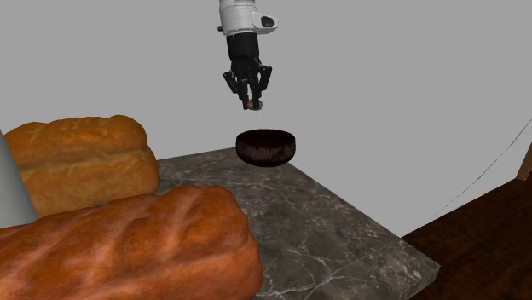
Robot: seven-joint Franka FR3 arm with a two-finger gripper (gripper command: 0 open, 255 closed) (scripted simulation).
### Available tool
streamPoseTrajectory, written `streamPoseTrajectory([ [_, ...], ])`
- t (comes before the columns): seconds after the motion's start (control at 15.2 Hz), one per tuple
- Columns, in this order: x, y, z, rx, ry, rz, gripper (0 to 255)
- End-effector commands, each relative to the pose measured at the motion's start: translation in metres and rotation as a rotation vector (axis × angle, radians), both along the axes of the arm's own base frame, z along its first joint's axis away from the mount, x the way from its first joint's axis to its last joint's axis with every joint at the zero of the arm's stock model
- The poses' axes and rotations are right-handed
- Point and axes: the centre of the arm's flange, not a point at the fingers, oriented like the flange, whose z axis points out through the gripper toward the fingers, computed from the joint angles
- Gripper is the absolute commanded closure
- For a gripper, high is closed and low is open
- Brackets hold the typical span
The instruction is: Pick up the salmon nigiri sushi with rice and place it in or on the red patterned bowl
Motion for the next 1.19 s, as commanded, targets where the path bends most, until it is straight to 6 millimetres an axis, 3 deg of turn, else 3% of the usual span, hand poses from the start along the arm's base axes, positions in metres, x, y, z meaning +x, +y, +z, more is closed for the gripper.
streamPoseTrajectory([
  [0.0,0.010,-0.031,0.001,0.000,0.000,0.001,255],
  [0.92,0.010,-0.031,-0.072,0.000,0.000,0.001,255],
  [1.12,0.010,-0.031,-0.075,0.000,0.000,0.001,255],
])
